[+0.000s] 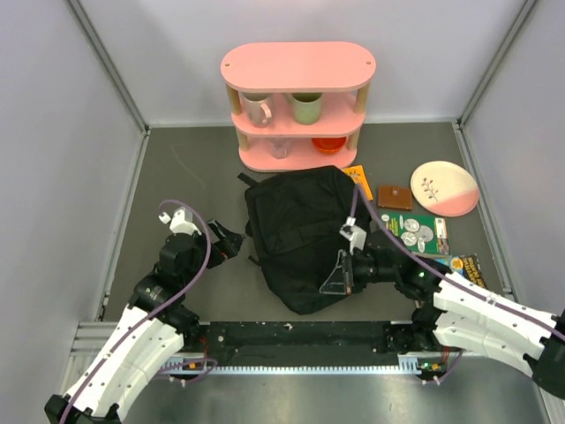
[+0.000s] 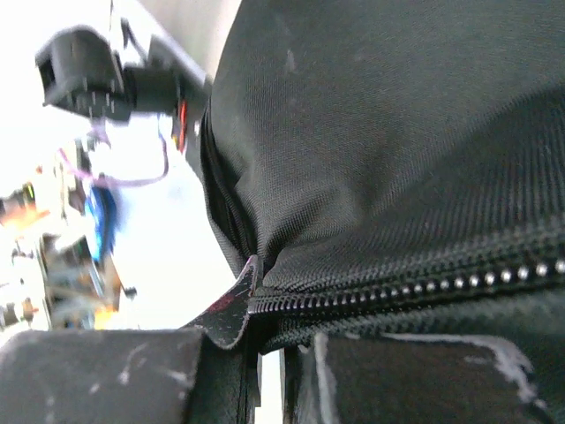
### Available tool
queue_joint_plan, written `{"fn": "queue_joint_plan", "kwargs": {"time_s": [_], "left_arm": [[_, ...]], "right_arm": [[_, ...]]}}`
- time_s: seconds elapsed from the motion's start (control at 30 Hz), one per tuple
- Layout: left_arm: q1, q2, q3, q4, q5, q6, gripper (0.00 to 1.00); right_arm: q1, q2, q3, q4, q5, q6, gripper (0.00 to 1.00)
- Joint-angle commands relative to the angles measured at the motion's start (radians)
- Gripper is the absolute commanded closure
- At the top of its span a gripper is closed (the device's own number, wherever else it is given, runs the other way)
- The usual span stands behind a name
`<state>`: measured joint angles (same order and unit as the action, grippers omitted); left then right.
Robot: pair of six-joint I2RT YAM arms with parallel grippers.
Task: Pack the student bag
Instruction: Unzip the student bag at the center of the board, then pick up the book from the center of the board.
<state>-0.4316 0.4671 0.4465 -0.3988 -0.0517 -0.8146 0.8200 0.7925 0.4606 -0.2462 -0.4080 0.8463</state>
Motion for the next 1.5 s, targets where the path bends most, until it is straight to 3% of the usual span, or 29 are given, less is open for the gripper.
{"fn": "queue_joint_plan", "kwargs": {"time_s": [0.0, 0.23, 0.4, 0.5, 0.53, 0.63, 0.73, 0.77, 0.83, 0.87, 0.97, 1.13, 1.23, 1.4, 1.47], "left_arm": [[0.005, 0.013, 0.041, -0.066, -0.048, 0.046, 0.02], [0.005, 0.05, 0.103, -0.075, -0.06, 0.097, 0.01], [0.005, 0.038, 0.119, -0.101, -0.08, 0.104, 0.02], [0.005, 0.024, 0.12, -0.121, -0.086, 0.098, 0.01], [0.005, 0.015, 0.12, -0.127, -0.088, 0.092, 0.02], [0.005, -0.005, 0.107, -0.138, -0.082, 0.08, 0.02], [0.005, -0.007, 0.093, -0.138, -0.051, 0.069, 0.02], [0.005, -0.004, 0.092, -0.14, -0.036, 0.069, 0.02], [0.005, -0.002, 0.089, -0.138, -0.031, 0.071, 0.02], [0.005, -0.004, 0.09, -0.14, -0.027, 0.075, 0.01], [0.004, 0.016, 0.107, -0.138, -0.013, 0.107, 0.02], [0.002, 0.12, 0.162, -0.098, 0.102, 0.205, 0.01], [-0.007, 0.191, 0.204, -0.052, 0.163, 0.244, 0.01], [-0.085, 0.321, 0.288, 0.017, 0.184, 0.291, 0.01], [-0.174, 0.405, 0.345, 0.034, 0.133, 0.302, 0.01]], "right_arm": [[0.108, 0.056, 0.072, 0.041, -0.172, -0.18, 1.0], [0.142, 0.175, 0.072, 0.14, -0.198, -0.213, 1.0], [0.142, 0.379, 0.203, 0.199, -0.16, -0.233, 1.0], [0.143, 0.485, 0.308, 0.222, -0.069, -0.194, 1.0], [0.142, 0.543, 0.344, 0.222, 0.031, -0.132, 1.0], [0.143, 0.644, 0.372, 0.336, 0.052, -0.001, 1.0], [0.149, 0.706, 0.371, 0.451, 0.003, 0.091, 0.81], [0.153, 0.702, 0.362, 0.461, 0.005, 0.096, 0.67], [0.154, 0.67, 0.33, 0.42, 0.046, 0.08, 0.51], [0.153, 0.618, 0.32, 0.383, 0.076, 0.067, 0.36], [0.153, 0.455, 0.29, 0.167, 0.246, 0.007, 0.18], [0.117, 0.184, 0.213, -0.06, 0.551, 0.02, 0.08], [0.019, 0.029, 0.169, -0.171, 0.644, 0.071, 0.08], [-0.204, -0.12, 0.13, -0.287, 0.658, 0.085, 0.08], [-0.272, -0.128, 0.142, -0.327, 0.647, 0.065, 0.07]]}}
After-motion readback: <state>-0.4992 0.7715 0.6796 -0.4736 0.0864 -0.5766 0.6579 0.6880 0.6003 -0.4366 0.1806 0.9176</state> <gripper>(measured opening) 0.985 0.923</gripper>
